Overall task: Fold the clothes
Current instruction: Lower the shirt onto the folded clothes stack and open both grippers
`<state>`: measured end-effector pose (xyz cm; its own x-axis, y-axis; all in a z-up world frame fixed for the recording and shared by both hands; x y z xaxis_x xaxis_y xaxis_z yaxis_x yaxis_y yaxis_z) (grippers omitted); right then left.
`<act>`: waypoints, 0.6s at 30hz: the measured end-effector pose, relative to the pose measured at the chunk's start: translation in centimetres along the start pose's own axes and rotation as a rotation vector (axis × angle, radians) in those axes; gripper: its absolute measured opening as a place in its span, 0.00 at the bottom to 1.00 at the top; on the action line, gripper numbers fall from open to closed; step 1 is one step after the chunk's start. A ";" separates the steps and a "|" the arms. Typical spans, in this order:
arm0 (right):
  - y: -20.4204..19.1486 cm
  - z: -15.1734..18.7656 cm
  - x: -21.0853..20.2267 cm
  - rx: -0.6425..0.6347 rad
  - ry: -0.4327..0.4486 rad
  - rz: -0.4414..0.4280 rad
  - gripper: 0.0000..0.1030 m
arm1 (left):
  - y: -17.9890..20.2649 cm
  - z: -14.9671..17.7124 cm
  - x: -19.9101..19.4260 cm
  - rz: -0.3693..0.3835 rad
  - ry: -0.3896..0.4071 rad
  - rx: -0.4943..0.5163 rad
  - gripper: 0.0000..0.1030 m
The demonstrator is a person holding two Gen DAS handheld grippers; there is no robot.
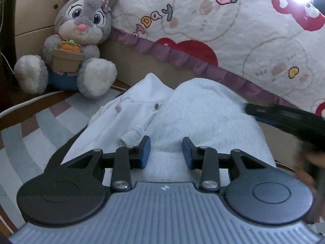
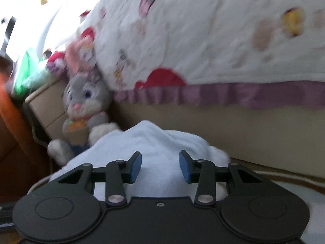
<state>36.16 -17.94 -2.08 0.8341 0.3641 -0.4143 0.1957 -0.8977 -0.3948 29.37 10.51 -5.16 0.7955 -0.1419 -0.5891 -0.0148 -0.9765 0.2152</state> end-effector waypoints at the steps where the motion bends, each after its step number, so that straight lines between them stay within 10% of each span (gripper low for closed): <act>1: -0.7 0.8 -1.6 -0.013 0.016 -0.043 0.50 | 0.0 0.1 0.0 0.001 0.002 -0.004 0.34; 13: -7.6 12.2 -8.3 -0.258 -0.068 -0.301 0.40 | 0.8 0.6 -1.3 -0.064 -0.017 -0.021 0.41; 18: -5.2 11.7 -12.1 -0.056 -0.074 -0.270 0.52 | 4.1 2.5 -5.7 -0.145 -0.028 0.080 0.94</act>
<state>19.00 -14.77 -4.59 0.7086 0.6070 -0.3597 0.4357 -0.7774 -0.4537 23.29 6.90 -2.85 0.7757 -0.0022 -0.6312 0.0494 -0.9967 0.0642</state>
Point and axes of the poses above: each gripper's, at about its wrist camera, not at the fingertips, and x roughly the way its jaws point, y to its right, z to its underside, the point moved 4 cm from there along x, roughly the way its jaws point, and after that the axes turned 3 degrees about -z, right-handed, at the moved point
